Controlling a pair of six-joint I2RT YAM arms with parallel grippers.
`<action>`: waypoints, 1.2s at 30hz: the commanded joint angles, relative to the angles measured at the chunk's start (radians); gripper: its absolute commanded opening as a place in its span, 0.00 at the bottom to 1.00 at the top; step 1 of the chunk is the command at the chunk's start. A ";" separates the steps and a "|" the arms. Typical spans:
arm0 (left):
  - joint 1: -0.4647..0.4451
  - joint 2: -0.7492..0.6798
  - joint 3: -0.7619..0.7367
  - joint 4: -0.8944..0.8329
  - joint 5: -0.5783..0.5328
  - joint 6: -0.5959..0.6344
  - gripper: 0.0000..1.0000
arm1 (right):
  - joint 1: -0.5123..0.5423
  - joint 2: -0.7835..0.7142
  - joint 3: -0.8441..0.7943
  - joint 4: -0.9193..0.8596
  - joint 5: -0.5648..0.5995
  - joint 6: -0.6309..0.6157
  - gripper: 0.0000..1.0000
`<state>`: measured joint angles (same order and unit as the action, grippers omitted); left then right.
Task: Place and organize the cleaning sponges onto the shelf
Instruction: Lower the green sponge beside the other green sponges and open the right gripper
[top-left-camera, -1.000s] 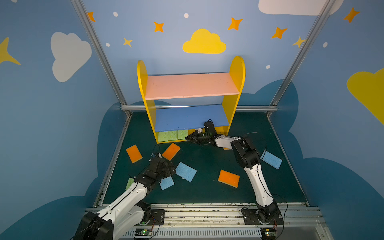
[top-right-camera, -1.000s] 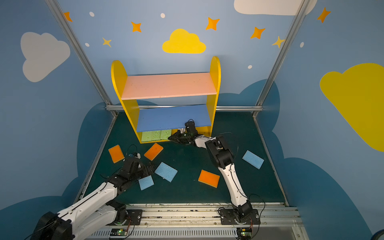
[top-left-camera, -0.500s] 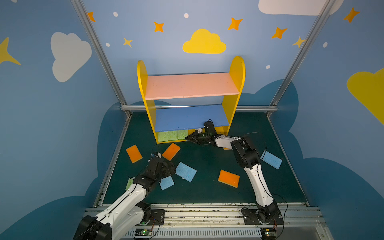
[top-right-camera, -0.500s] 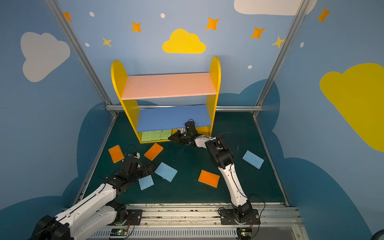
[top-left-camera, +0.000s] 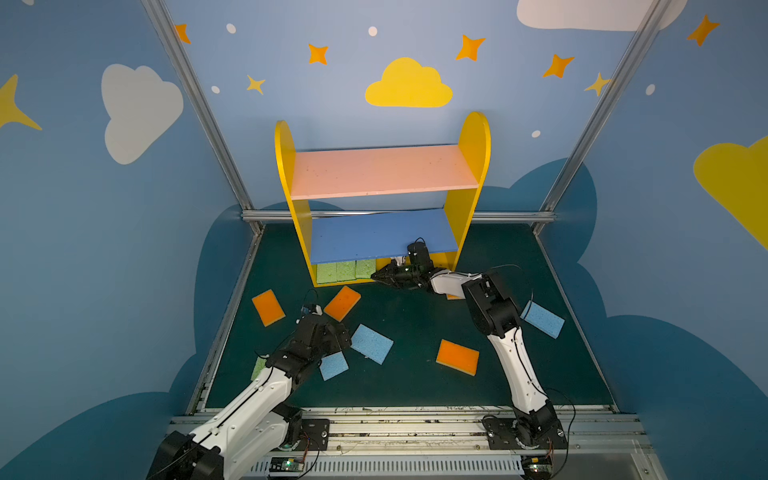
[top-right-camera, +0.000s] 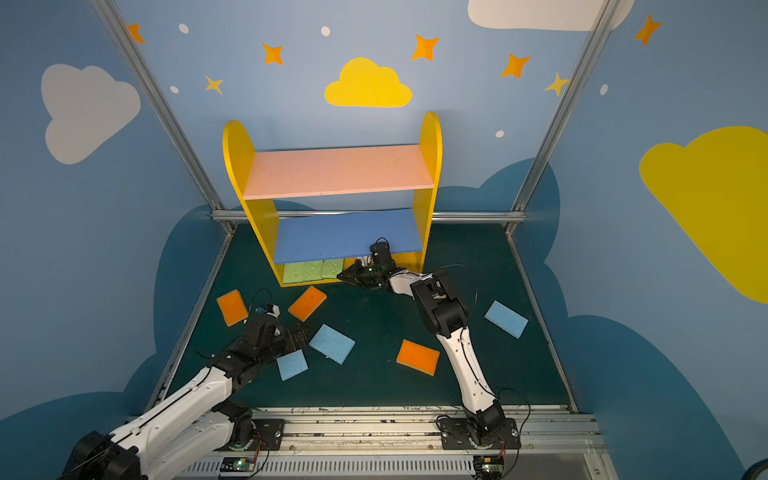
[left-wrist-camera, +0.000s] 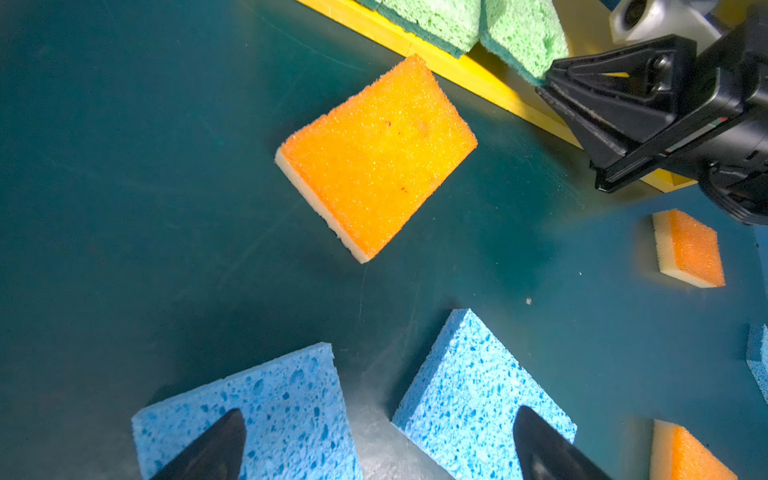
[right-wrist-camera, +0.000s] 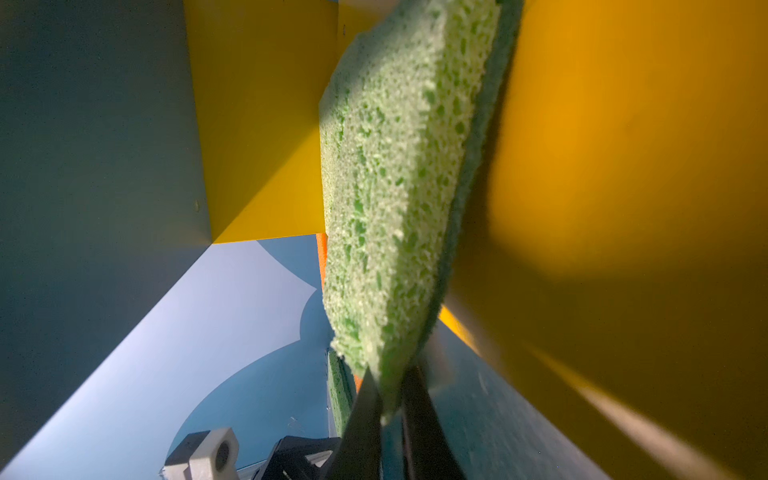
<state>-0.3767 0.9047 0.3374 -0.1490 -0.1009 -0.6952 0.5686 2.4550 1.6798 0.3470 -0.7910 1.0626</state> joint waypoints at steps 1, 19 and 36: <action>0.004 0.000 -0.003 0.001 0.003 0.016 1.00 | -0.073 0.034 0.021 -0.041 -0.007 0.018 0.11; 0.007 0.011 -0.001 0.008 0.009 0.018 0.99 | -0.090 0.040 0.095 -0.145 -0.048 -0.082 0.11; 0.009 0.020 -0.001 0.013 0.012 0.017 0.99 | -0.040 0.066 0.146 -0.270 -0.010 -0.187 0.13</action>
<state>-0.3729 0.9237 0.3374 -0.1478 -0.0982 -0.6949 0.5278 2.4523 1.7958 0.0921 -0.8047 0.8810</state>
